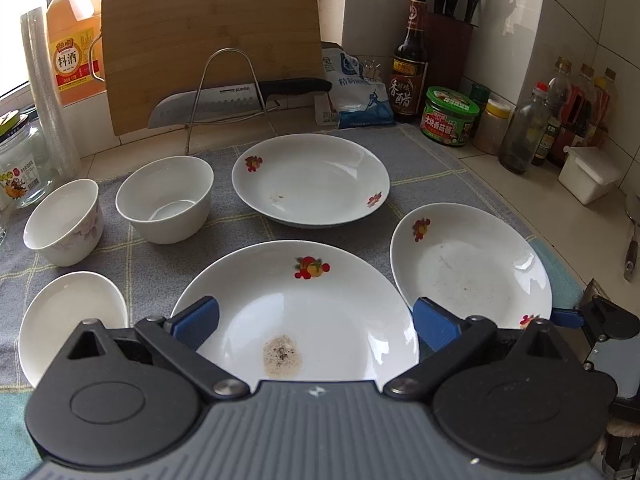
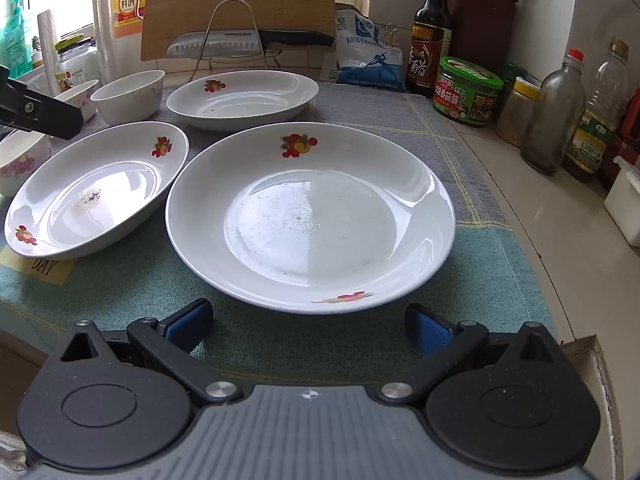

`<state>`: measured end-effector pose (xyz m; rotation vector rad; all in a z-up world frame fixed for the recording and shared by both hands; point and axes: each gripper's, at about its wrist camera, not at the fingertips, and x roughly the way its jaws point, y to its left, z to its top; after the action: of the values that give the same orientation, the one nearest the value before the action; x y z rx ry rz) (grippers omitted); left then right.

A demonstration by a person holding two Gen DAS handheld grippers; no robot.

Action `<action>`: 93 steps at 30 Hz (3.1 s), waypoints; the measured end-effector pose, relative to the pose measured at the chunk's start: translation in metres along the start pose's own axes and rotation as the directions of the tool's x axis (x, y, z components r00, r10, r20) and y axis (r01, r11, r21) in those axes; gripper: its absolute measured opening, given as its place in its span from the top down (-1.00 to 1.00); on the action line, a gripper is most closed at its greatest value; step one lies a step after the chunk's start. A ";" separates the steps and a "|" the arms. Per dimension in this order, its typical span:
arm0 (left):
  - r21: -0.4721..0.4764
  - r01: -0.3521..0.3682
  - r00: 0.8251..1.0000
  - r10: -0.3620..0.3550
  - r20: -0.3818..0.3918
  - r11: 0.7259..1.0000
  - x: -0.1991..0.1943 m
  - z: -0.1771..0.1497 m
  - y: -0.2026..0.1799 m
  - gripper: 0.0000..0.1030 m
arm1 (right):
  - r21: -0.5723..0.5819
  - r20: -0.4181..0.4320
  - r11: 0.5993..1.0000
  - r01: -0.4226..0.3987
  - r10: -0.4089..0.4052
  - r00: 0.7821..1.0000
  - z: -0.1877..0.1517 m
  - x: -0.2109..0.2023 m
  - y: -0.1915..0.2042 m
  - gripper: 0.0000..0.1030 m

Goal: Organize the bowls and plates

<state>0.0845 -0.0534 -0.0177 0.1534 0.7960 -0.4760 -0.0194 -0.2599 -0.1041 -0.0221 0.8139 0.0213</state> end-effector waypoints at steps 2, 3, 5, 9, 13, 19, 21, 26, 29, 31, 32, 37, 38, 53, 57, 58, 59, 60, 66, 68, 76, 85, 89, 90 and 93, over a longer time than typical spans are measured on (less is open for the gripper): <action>0.030 0.018 1.000 -0.018 -0.014 0.999 0.010 0.008 -0.009 -0.98 | -0.010 0.010 1.000 -0.016 0.016 1.000 0.000 0.002 -0.005 -1.00; 0.043 0.029 0.999 -0.028 -0.018 0.999 0.015 0.012 -0.014 -0.98 | -0.018 0.014 0.999 -0.026 0.027 1.000 0.002 0.003 -0.008 -1.00; 0.070 0.048 0.999 -0.046 -0.025 0.996 0.024 0.019 -0.022 -0.98 | -0.038 0.023 0.998 -0.046 0.047 0.999 0.001 0.004 -0.013 -1.00; 0.138 0.102 0.994 -0.095 -0.050 0.985 0.046 0.036 -0.041 -0.98 | -0.066 0.059 0.995 -0.075 0.078 0.995 -0.001 0.006 -0.023 -1.00; 0.186 0.169 0.983 -0.151 -0.108 0.968 0.074 0.053 -0.058 -0.94 | -0.096 0.080 0.990 -0.106 0.114 0.990 -0.002 0.007 -0.031 -1.00; 0.254 0.246 0.960 -0.200 -0.195 0.935 0.109 0.065 -0.082 -0.73 | -0.138 0.127 0.980 -0.145 0.162 0.979 -0.008 0.007 -0.039 -1.00; 0.263 0.262 0.953 -0.206 -0.221 0.929 0.118 0.066 -0.087 -0.72 | -0.149 0.116 0.977 -0.154 0.172 0.978 -0.006 0.008 -0.039 -1.00; 0.298 0.286 0.941 -0.208 -0.268 0.911 0.132 0.068 -0.096 -0.56 | -0.178 0.117 0.968 -0.180 0.202 0.972 -0.004 0.011 -0.042 -1.00; 0.316 0.291 0.937 -0.201 -0.286 0.903 0.138 0.068 -0.099 -0.52 | -0.186 0.119 0.965 -0.186 0.210 0.970 -0.003 0.012 -0.042 -1.00; 0.325 0.292 0.935 -0.196 -0.296 0.900 0.139 0.069 -0.100 -0.49 | -0.189 0.118 0.964 -0.189 0.214 0.970 -0.003 0.012 -0.042 -1.00; 0.328 0.293 0.934 -0.195 -0.300 0.898 0.140 0.069 -0.100 -0.48 | -0.191 0.119 0.963 -0.191 0.215 0.969 -0.003 0.012 -0.043 -1.00; 0.349 0.302 0.927 -0.188 -0.325 0.887 0.147 0.069 -0.103 -0.48 | -0.196 0.116 0.961 -0.193 0.219 0.969 -0.003 0.012 -0.043 -1.00; 0.350 0.304 0.925 -0.187 -0.330 0.886 0.149 0.070 -0.103 -0.48 | -0.196 0.114 0.961 -0.196 0.221 0.969 -0.003 0.012 -0.043 -1.00; 0.325 0.323 0.914 -0.203 -0.352 0.889 0.152 0.076 -0.105 -0.46 | -0.206 0.081 0.959 -0.196 0.217 0.973 0.003 0.011 -0.045 -1.00; 0.325 0.325 0.917 -0.212 -0.339 0.888 0.151 0.081 -0.110 -0.46 | -0.213 0.081 0.959 -0.185 0.206 0.975 0.008 0.008 -0.051 -1.00; 0.322 0.327 0.917 -0.216 -0.337 0.888 0.151 0.083 -0.111 -0.46 | -0.214 0.082 0.960 -0.183 0.204 0.975 0.009 0.008 -0.053 -1.00; 0.320 0.329 0.917 -0.220 -0.334 0.888 0.152 0.085 -0.113 -0.46 | -0.214 0.083 0.960 -0.180 0.201 0.976 0.011 0.007 -0.056 -1.00; 0.321 0.331 0.917 -0.223 -0.330 0.887 0.153 0.087 -0.115 -0.46 | -0.214 0.085 0.961 -0.176 0.198 0.977 0.013 0.007 -0.059 -1.00; 0.329 0.341 0.920 -0.240 -0.310 0.881 0.167 0.103 -0.130 -0.46 | -0.221 0.087 0.964 -0.148 0.171 0.981 0.024 0.013 -0.081 -1.00; 0.330 0.344 0.920 -0.245 -0.306 0.879 0.173 0.108 -0.135 -0.46 | -0.222 0.083 0.965 -0.141 0.163 0.983 0.028 0.017 -0.090 -1.00; 0.328 0.332 0.927 -0.241 -0.287 0.885 0.198 0.127 -0.149 -0.46 | -0.229 0.077 0.963 -0.143 0.164 0.983 0.042 0.036 -0.112 -1.00; 0.311 0.321 0.930 -0.236 -0.283 0.894 0.216 0.138 -0.154 -0.46 | -0.233 0.069 0.961 -0.151 0.171 0.983 0.052 0.052 -0.126 -1.00; 0.311 0.315 0.933 -0.232 -0.276 0.897 0.222 0.141 -0.156 -0.46 | -0.231 0.070 0.961 -0.150 0.170 0.983 0.055 0.058 -0.130 -1.00; 0.311 0.314 0.933 -0.231 -0.275 0.897 0.223 0.141 -0.156 -0.46 | -0.232 0.069 0.961 -0.147 0.167 0.983 0.056 0.060 -0.130 -1.00; 0.307 0.309 0.935 -0.229 -0.270 0.900 0.227 0.143 -0.156 -0.46 | -0.231 0.073 0.962 -0.142 0.163 0.984 0.058 0.064 -0.133 -1.00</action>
<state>0.2409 -0.3150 -0.0742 0.4338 0.9605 -0.8762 0.0705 -0.3905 -0.1091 -0.1716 0.7164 0.2593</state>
